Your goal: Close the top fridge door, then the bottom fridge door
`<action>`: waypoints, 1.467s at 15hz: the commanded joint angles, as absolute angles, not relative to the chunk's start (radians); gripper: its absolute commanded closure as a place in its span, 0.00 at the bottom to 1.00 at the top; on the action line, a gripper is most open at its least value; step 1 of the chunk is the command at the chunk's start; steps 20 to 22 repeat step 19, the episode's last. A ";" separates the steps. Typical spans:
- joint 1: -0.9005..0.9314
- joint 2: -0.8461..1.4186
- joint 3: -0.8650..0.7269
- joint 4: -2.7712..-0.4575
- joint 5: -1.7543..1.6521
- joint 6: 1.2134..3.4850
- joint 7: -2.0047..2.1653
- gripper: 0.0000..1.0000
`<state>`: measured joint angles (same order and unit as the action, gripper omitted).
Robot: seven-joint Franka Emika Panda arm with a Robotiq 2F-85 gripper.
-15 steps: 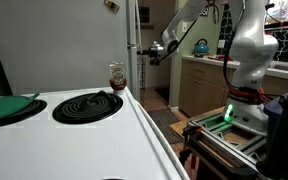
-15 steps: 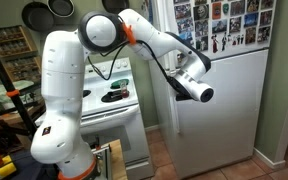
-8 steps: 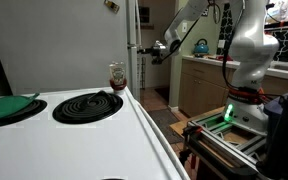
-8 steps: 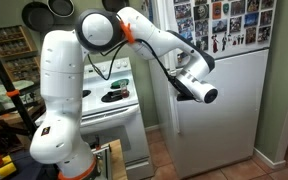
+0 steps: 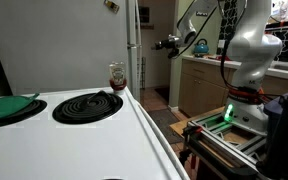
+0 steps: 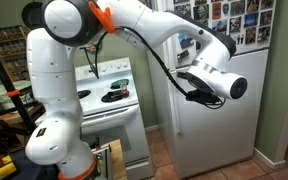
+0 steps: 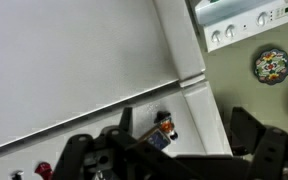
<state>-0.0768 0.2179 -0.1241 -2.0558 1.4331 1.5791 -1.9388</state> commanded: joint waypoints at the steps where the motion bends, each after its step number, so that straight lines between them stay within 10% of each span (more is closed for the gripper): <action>1: -0.138 0.111 -0.170 -2.092 1.337 1.500 -1.688 0.00; 22: -0.237 -0.011 -0.247 -2.038 1.153 1.410 -1.032 0.00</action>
